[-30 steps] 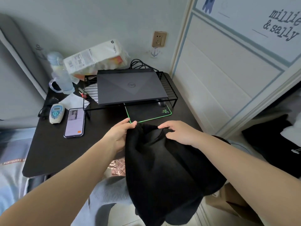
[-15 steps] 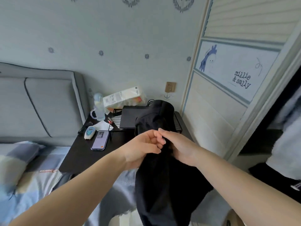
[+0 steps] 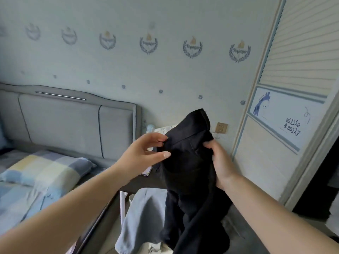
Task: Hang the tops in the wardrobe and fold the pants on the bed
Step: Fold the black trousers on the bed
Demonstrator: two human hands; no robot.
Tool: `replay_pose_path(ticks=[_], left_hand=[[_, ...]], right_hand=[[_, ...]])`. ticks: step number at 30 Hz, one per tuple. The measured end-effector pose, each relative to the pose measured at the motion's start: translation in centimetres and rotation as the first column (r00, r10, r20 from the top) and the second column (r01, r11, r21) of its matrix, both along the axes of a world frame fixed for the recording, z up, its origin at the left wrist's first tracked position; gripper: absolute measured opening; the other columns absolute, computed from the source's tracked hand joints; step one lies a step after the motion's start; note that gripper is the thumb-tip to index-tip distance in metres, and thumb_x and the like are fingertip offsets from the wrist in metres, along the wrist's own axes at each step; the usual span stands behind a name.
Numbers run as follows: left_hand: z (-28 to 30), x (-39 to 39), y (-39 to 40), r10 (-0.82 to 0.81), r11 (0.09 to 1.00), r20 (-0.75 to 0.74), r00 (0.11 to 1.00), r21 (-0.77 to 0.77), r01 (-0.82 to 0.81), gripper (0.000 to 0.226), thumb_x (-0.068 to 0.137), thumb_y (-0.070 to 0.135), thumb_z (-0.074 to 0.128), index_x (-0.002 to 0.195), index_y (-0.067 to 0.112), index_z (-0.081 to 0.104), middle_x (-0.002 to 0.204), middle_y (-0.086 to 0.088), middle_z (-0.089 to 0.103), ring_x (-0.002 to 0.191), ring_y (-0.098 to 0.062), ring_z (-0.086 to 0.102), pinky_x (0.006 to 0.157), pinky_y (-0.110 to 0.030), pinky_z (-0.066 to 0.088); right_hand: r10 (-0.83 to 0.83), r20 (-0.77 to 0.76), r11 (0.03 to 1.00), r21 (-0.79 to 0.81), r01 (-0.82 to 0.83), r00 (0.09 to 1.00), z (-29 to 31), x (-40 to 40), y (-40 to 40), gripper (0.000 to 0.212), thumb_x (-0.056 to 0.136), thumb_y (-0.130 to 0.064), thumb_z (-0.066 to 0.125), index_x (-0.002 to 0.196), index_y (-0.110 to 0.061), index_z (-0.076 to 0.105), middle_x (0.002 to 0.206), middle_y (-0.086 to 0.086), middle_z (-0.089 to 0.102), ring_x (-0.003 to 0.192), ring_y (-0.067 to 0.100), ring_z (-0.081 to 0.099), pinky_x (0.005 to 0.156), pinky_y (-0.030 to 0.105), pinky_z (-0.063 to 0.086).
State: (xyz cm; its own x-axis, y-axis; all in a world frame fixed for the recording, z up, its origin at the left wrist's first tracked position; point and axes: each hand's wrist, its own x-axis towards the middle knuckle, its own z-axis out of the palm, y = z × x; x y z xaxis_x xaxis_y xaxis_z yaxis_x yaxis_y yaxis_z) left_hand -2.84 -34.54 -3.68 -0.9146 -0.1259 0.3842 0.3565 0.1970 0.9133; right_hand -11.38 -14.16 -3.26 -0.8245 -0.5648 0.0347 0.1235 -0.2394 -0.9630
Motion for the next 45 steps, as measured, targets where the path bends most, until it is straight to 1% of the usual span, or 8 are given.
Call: replay_pose_path(ticks=[8, 14, 19, 25, 29, 35, 41, 45], left_hand=[[5.8, 7.8, -6.7, -0.125, 0.992, -0.057, 0.990, -0.015, 0.125, 0.078, 0.066, 0.037, 0.081, 0.133, 0.027, 0.042, 0.125, 0.001, 0.063, 0.116, -0.020, 0.060, 0.091, -0.032, 0.051], [7.3, 17.6, -13.5, 0.459, 0.831, -0.177, 0.871, -0.262, -0.491, 0.041, 0.058, 0.049, 0.080, 0.094, 0.035, 0.066, 0.090, 0.014, 0.072, 0.084, -0.001, 0.068, 0.080, -0.030, 0.056], [8.5, 27.4, -20.7, 0.657, 0.588, -0.265, 0.706, -0.407, -0.700, 0.026, 0.069, 0.044, 0.077, 0.073, 0.025, 0.060, 0.064, 0.013, 0.062, 0.059, 0.002, 0.058, 0.055, -0.015, 0.048], [10.0, 36.2, -26.9, 0.728, 0.445, -0.281, 0.625, -0.500, -0.743, 0.023, 0.070, 0.047, 0.071, 0.067, 0.030, 0.056, 0.062, 0.013, 0.058, 0.058, 0.000, 0.056, 0.049, -0.014, 0.042], [10.4, 44.0, -31.8, 0.757, 0.419, -0.120, 0.642, -0.664, -0.619, 0.026, 0.069, 0.053, 0.072, 0.081, 0.047, 0.050, 0.083, 0.022, 0.060, 0.073, 0.006, 0.058, 0.060, -0.014, 0.043], [7.2, 55.3, -37.3, 0.877, 0.263, -0.055, 0.477, -0.777, -0.572, 0.023, 0.077, 0.040, 0.071, 0.078, 0.032, 0.050, 0.078, 0.013, 0.057, 0.073, -0.006, 0.056, 0.061, -0.025, 0.041], [0.5, 62.1, -40.6, 0.934, 0.312, 0.112, 0.341, -0.723, -0.617, 0.068, 0.078, 0.021, 0.074, 0.133, 0.028, 0.035, 0.110, 0.006, 0.061, 0.095, -0.014, 0.061, 0.080, -0.028, 0.048], [-3.1, 66.2, -41.6, 0.969, 0.169, -0.024, 0.246, -0.662, -0.730, 0.041, 0.083, 0.012, 0.070, 0.105, 0.024, 0.039, 0.096, 0.004, 0.066, 0.072, -0.011, 0.068, 0.068, -0.034, 0.057]], right_hand=[[0.389, 0.011, 0.919, -0.063, -0.388, 0.921, 5.2, 7.0, -10.0, 0.033, 0.046, -0.033, 0.066, 0.071, -0.013, 0.074, 0.076, 0.010, 0.070, 0.069, 0.023, 0.068, 0.066, 0.028, 0.054], [0.491, -0.106, 0.870, 0.109, -0.480, 0.865, 7.1, 13.7, -18.8, 0.027, 0.057, -0.034, 0.062, 0.071, -0.016, 0.076, 0.078, 0.007, 0.070, 0.070, 0.019, 0.068, 0.067, 0.029, 0.053], [0.642, -0.428, 0.762, 0.266, -0.590, 0.636, 10.7, 21.0, -26.5, 0.051, 0.074, -0.037, 0.068, 0.123, -0.027, 0.056, 0.104, -0.004, 0.068, 0.095, 0.012, 0.066, 0.072, 0.025, 0.054], [0.320, -0.875, 0.947, 0.305, -0.100, 0.363, 12.3, 30.0, -35.7, 0.029, 0.074, -0.037, 0.076, 0.096, -0.040, 0.058, 0.093, -0.017, 0.065, 0.087, -0.009, 0.059, 0.069, 0.012, 0.046], [0.195, -0.903, 0.980, 0.189, -0.053, 0.383, 12.3, 33.5, -41.5, 0.027, 0.081, -0.024, 0.072, 0.101, -0.011, 0.060, 0.093, 0.002, 0.065, 0.086, 0.014, 0.060, 0.071, 0.023, 0.046], [0.160, -0.897, 0.984, 0.114, -0.136, 0.411, 12.3, 38.0, -48.6, 0.017, 0.083, -0.025, 0.070, 0.093, -0.024, 0.057, 0.085, -0.016, 0.059, 0.080, -0.002, 0.055, 0.063, 0.017, 0.040], [0.146, -0.892, 0.974, 0.053, -0.221, 0.429, 12.7, 41.4, -53.3, 0.020, 0.083, -0.022, 0.070, 0.081, -0.030, 0.052, 0.080, -0.014, 0.057, 0.080, 0.010, 0.058, 0.071, 0.026, 0.046], [0.153, -0.876, 0.975, 0.060, -0.212, 0.457, 13.4, 40.0, -55.5, 0.020, 0.084, -0.023, 0.070, 0.098, -0.021, 0.056, 0.098, 0.000, 0.064, 0.098, 0.023, 0.061, 0.088, 0.040, 0.050]])
